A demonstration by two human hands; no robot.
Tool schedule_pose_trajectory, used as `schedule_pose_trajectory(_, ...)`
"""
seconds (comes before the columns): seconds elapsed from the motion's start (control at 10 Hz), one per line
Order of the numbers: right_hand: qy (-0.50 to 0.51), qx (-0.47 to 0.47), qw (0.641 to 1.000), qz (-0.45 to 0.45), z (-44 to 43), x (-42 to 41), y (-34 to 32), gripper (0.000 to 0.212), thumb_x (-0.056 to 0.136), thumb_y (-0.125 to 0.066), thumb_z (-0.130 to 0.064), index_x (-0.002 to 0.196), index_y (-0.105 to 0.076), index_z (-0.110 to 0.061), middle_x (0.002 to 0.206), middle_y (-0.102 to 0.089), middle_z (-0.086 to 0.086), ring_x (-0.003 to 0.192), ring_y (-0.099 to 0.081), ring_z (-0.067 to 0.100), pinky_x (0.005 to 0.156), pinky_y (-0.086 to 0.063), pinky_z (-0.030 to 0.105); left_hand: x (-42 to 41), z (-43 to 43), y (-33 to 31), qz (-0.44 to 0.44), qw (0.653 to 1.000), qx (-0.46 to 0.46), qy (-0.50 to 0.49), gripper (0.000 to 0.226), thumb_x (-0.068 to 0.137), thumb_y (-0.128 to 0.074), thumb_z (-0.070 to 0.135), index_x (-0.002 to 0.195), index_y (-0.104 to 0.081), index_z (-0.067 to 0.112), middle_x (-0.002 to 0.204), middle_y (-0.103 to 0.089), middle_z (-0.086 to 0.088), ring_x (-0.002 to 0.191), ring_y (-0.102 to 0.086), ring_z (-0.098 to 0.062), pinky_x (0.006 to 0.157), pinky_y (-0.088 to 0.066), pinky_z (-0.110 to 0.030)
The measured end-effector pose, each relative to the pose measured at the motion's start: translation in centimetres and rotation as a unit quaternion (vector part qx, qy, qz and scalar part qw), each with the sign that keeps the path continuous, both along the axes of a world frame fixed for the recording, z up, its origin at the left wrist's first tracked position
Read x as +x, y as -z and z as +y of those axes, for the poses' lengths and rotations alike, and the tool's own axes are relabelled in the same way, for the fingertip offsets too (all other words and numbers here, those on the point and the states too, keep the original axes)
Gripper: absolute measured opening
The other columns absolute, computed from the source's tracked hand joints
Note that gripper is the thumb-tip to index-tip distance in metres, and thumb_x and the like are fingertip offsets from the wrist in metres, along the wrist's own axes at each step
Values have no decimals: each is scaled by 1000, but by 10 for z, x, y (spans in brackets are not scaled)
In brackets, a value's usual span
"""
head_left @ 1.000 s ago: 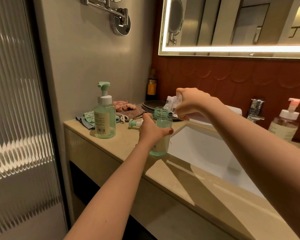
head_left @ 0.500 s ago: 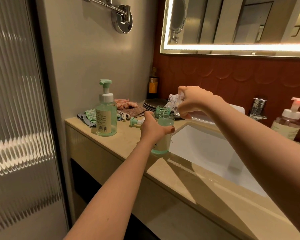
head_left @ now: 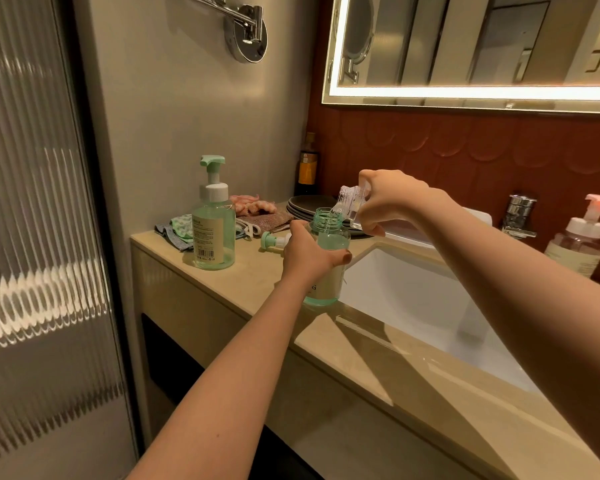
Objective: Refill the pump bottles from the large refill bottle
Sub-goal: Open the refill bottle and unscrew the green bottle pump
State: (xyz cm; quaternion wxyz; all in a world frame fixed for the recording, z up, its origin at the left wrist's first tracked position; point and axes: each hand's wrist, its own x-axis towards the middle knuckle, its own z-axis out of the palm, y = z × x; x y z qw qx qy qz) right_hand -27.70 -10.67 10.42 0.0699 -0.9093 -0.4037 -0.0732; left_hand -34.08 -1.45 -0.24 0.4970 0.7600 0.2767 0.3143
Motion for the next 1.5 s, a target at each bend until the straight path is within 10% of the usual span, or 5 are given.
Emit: schedule_pose_trajectory(1.5,-1,-5,1000,-6,0,-4,-1,51,60,-68,-6,101,-43,-19,94,-49,4,88,-48,25,62,-38,31,-3,-3,-1,-4,1000,-8,6,79,75,-77,24,135,-26,13,134,-45,-9,121,-45,-26,78,-37,-28)
